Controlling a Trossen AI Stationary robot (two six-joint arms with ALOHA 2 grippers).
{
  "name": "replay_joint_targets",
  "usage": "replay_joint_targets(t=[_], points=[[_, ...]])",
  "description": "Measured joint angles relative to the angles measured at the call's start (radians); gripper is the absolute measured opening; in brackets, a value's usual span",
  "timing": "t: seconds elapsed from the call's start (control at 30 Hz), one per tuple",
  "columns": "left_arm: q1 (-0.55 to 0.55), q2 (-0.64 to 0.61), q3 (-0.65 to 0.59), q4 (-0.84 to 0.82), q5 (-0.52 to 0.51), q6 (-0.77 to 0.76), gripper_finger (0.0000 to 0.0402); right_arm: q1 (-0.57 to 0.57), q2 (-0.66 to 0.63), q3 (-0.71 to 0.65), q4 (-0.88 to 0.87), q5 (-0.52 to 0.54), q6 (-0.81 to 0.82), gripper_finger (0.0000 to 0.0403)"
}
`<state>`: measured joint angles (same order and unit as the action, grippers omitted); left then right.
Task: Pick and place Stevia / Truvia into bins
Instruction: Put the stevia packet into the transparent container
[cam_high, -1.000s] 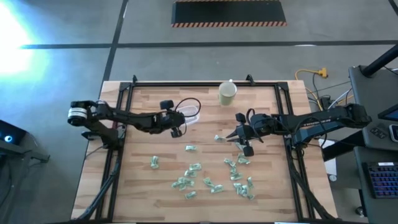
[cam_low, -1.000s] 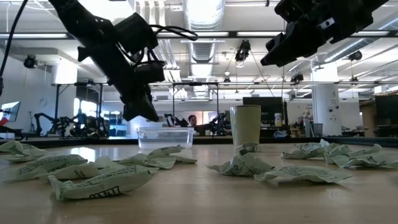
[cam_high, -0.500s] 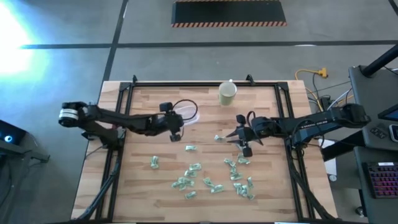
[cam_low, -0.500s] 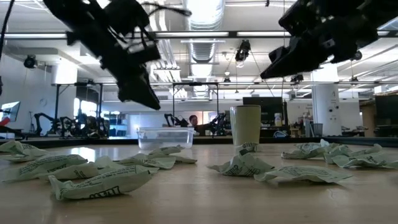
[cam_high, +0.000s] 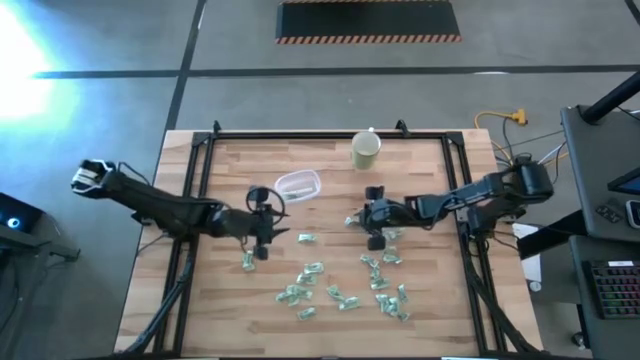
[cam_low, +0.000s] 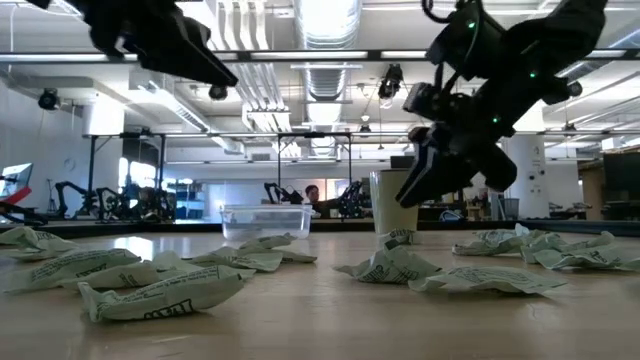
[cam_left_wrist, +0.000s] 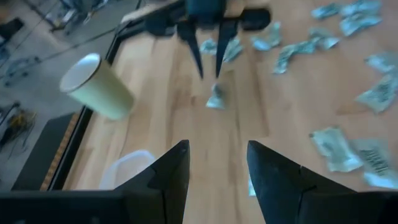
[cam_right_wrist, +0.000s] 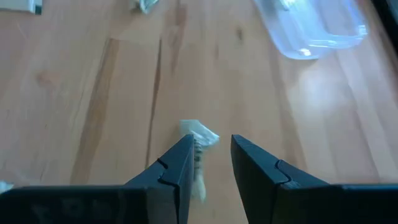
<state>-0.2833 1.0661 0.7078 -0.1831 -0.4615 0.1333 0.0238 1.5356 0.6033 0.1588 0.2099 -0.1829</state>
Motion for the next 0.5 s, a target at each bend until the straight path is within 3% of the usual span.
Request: replay_joint_targets(t=[0.5], points=[[-0.045,-0.005,-0.001,-0.024,-0.043,-0.024,0.0144,-0.018,0.053,0.025,-0.036,-0.054,0.054,0.0098]])
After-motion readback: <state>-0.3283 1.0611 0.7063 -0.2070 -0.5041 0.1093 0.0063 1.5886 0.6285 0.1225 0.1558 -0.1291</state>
